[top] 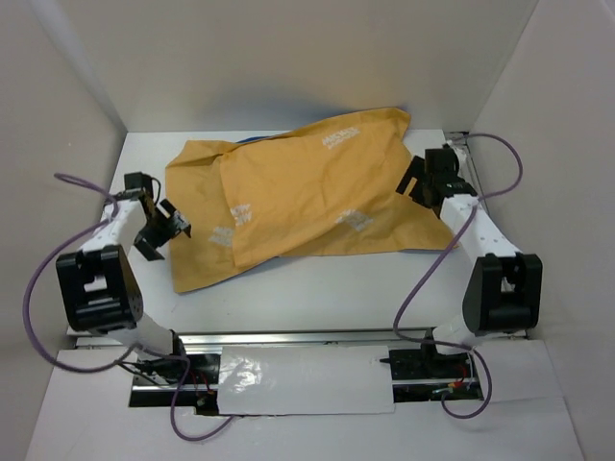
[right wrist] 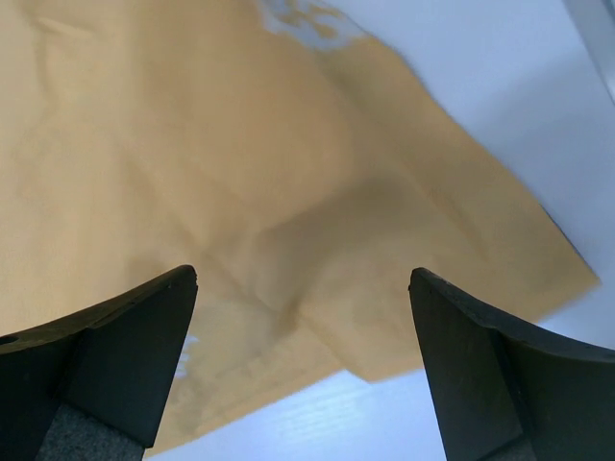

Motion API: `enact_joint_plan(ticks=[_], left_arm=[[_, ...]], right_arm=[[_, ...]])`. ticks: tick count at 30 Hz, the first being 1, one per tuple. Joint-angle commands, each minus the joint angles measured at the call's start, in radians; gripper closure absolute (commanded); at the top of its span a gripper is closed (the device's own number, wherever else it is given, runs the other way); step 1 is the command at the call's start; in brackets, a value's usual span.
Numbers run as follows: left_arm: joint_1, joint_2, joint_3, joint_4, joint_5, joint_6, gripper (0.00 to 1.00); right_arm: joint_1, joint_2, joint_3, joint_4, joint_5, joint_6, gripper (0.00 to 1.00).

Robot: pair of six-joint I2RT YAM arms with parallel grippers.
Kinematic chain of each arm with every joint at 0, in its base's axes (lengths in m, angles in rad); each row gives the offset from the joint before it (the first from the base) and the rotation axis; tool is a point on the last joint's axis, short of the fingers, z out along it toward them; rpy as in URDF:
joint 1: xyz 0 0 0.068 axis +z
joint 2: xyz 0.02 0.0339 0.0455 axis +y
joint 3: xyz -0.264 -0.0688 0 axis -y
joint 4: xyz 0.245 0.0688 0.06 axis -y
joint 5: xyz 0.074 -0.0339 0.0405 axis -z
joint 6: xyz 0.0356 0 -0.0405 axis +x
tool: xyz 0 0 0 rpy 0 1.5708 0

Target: Put the pillow into the pillowcase

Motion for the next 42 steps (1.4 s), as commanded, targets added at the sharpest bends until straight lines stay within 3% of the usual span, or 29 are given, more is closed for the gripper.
enact_joint_plan(ticks=[1,3,8,17,19,20,24,33,34,35,37,42], left_arm=[[-0.009,-0.218,-0.17,0.01,-0.052,-0.139,0.0],[-0.029,-0.292,-0.244,0.01,-0.052,-0.17,0.0],[-0.077,-0.498,-0.464,0.043,-0.045,-0.259,0.0],[-0.077,-0.488,-0.525,0.155,-0.086,-0.27,0.0],[-0.077,-0.488,-0.525,0.181,-0.086,-0.27,0.07],[-0.077,-0.488,-0.534,0.195,-0.086,-0.27,0.17],[-0.077,-0.437,-0.544,0.223,-0.118,-0.27,0.41],[-0.077,-0.33,-0.544,0.307,-0.118,-0.258,0.6],[-0.077,-0.319,-0.544,0.319,-0.101,-0.258,0.69],[-0.077,-0.319,-0.544,0.332,-0.101,-0.248,0.9],[-0.077,-0.285,-0.544,0.332,-0.092,-0.248,1.0],[-0.077,-0.262,-0.535,0.369,-0.083,-0.215,1.0]], right_arm=[[-0.05,-0.207,-0.15,0.045,0.082,0.251,0.02],[-0.068,-0.29,-0.239,0.054,0.069,0.287,0.02],[-0.12,-0.312,-0.32,-0.047,0.098,0.321,0.0],[-0.199,-0.292,-0.463,0.112,0.01,0.338,0.0],[-0.208,-0.292,-0.454,0.128,0.01,0.338,0.0],[-0.208,-0.292,-0.454,0.138,0.048,0.328,0.0],[-0.249,-0.292,-0.454,0.198,0.047,0.305,0.0],[-0.315,-0.141,-0.54,0.384,-0.079,0.356,0.0],[-0.315,-0.14,-0.549,0.399,-0.096,0.356,0.02],[-0.315,-0.127,-0.549,0.41,-0.096,0.37,0.04],[-0.315,-0.118,-0.569,0.425,-0.087,0.379,0.04],[-0.324,-0.059,-0.578,0.481,-0.1,0.391,0.04]])
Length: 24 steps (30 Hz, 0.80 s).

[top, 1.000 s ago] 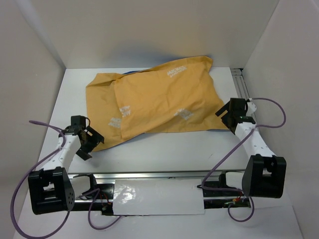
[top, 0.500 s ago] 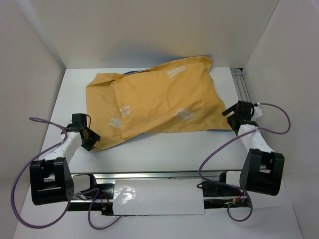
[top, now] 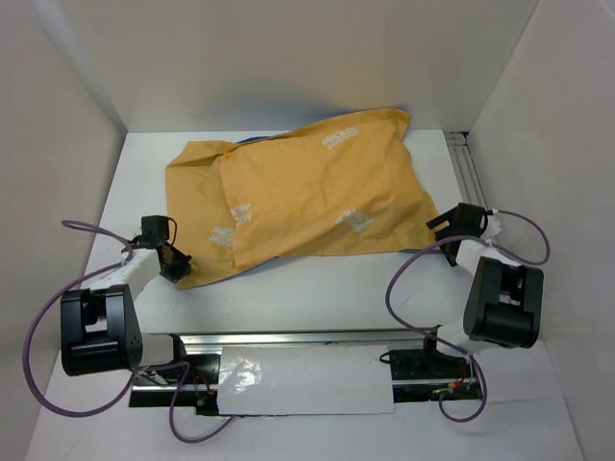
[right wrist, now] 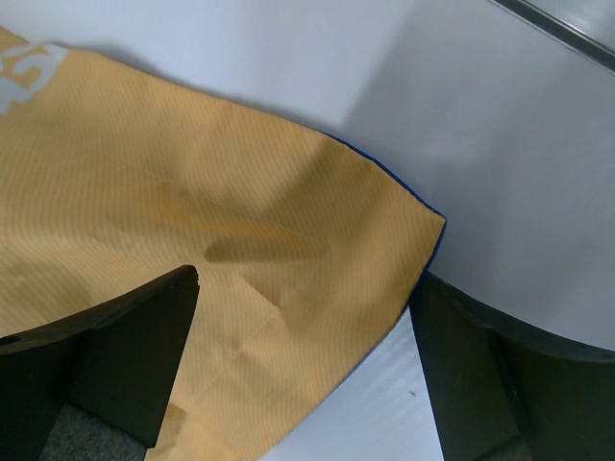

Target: Put the pillow into the pillowcase

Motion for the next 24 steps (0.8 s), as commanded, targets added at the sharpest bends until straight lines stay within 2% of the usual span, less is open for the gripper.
enact_joint_plan(ticks=[1,4,5,7,8,10,11,15,18,20,24], left_arm=[[-0.002,0.034,-0.004,0.066,-0.007,0.043,1.0],[-0.002,-0.021,-0.032,0.082,-0.007,0.055,1.0],[-0.002,-0.044,-0.044,0.082,-0.007,0.055,1.0],[-0.002,-0.127,-0.058,0.103,-0.018,0.067,1.0],[-0.002,-0.158,-0.067,0.103,-0.018,0.081,1.0],[-0.002,-0.216,-0.067,0.113,-0.03,0.092,1.0],[-0.002,-0.27,-0.067,0.113,-0.03,0.11,1.0],[-0.002,-0.348,-0.017,0.07,-0.056,0.14,1.0],[-0.002,-0.376,0.022,0.042,-0.07,0.13,1.0],[-0.002,-0.397,0.022,0.042,-0.07,0.13,1.0],[-0.002,-0.387,0.031,-0.016,-0.07,0.072,1.0]], right_arm=[[-0.008,0.054,-0.017,0.087,-0.013,0.02,0.04],[-0.008,0.097,-0.017,0.116,-0.039,0.03,0.07],[-0.008,0.097,-0.017,0.134,-0.054,0.016,0.19],[-0.008,0.097,-0.038,0.195,-0.105,0.004,0.33],[-0.008,0.088,-0.059,0.226,-0.122,-0.013,0.6],[-0.008,0.057,-0.069,0.294,-0.149,-0.039,0.91],[-0.008,0.057,-0.058,0.294,-0.16,-0.053,1.0],[0.001,-0.047,-0.003,0.303,-0.169,-0.114,1.0],[0.015,-0.178,0.081,0.272,-0.099,-0.153,1.0],[0.029,-0.237,0.134,0.237,-0.029,-0.197,1.0],[0.029,-0.265,0.294,0.091,-0.014,-0.25,1.0]])
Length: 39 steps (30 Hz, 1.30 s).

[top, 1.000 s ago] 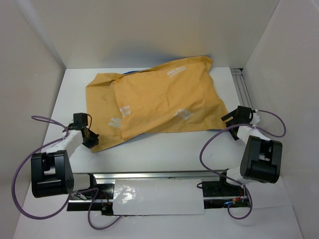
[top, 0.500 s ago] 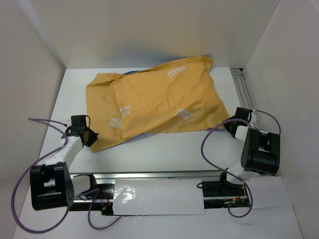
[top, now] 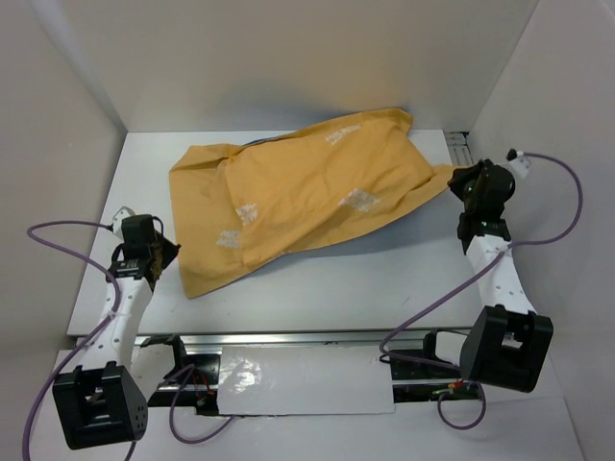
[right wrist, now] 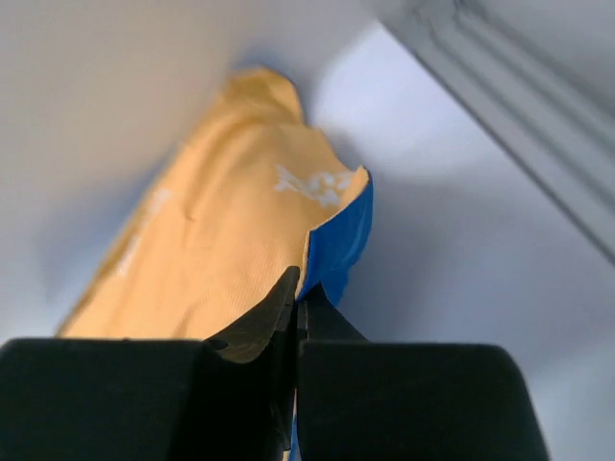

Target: Put the pillow into the pillowcase

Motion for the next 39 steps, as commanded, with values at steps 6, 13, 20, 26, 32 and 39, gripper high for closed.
enact_joint_plan(ticks=[6,13,20,26,32,39], left_arm=[[-0.002,0.104,0.019,-0.129,0.067,-0.056,0.0],[-0.023,0.097,-0.168,-0.013,0.223,-0.039,0.0],[-0.054,0.115,-0.228,0.031,0.179,-0.079,0.0],[-0.106,0.324,-0.144,0.029,0.14,-0.105,0.0],[-0.175,0.478,-0.067,0.034,0.108,-0.105,0.4],[-0.195,0.469,-0.02,0.084,0.142,-0.056,1.0]], right_arm=[[0.004,-0.027,0.071,-0.025,-0.001,-0.044,1.0],[0.023,-0.018,0.12,-0.075,0.045,-0.078,1.0],[0.023,-0.027,0.151,-0.104,0.046,-0.087,1.0],[0.033,-0.067,0.151,-0.106,0.046,-0.098,1.0],[0.051,-0.067,0.151,-0.106,0.056,-0.098,1.0],[0.06,-0.076,0.189,-0.115,0.066,-0.124,1.0]])
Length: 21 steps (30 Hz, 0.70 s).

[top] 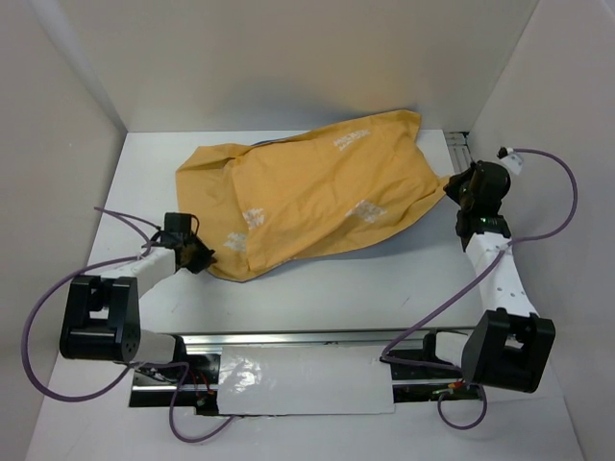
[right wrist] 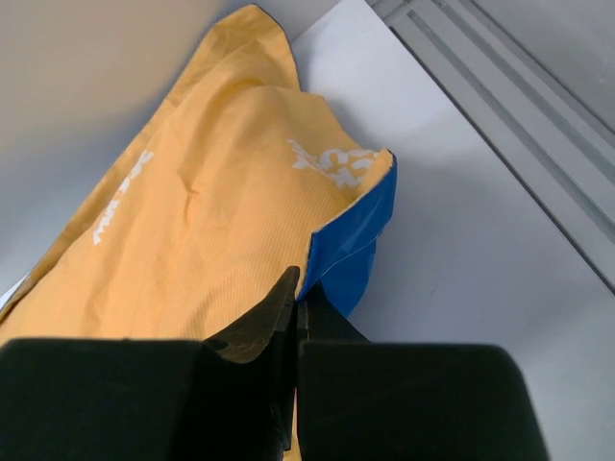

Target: Put the pillow into the pillowcase

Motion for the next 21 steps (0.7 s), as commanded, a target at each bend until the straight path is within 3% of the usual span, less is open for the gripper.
enact_joint_plan(ticks=[1,7,8,10,13,17,19,21], left_arm=[[-0.017,-0.009,0.004,-0.104,-0.017,0.052,1.0],[-0.017,-0.326,0.197,-0.198,-0.088,0.102,1.0],[-0.017,-0.348,0.234,-0.216,-0.088,0.114,1.0],[-0.003,-0.359,0.37,-0.273,-0.097,0.128,1.0],[0.038,-0.332,0.544,-0.356,-0.12,0.146,1.0],[0.143,-0.273,0.678,-0.396,-0.068,0.157,1.0],[0.199,-0.223,0.739,-0.422,-0.057,0.148,1.0],[0.265,-0.21,0.839,-0.454,-0.031,0.148,1.0]], right_arm=[[0.022,-0.053,0.141,0.049,0.02,-0.049,1.0],[0.132,0.042,0.511,-0.029,0.072,-0.211,1.0],[0.174,0.062,0.662,-0.047,0.072,-0.234,1.0],[0.211,0.133,0.822,-0.106,0.133,-0.279,1.0],[0.251,0.217,1.077,-0.052,0.205,-0.331,1.0],[0.261,0.424,1.654,-0.037,0.226,-0.397,1.0],[0.271,0.48,1.732,0.073,0.235,-0.423,1.0],[0.283,0.431,1.656,0.226,0.256,-0.461,1.0]])
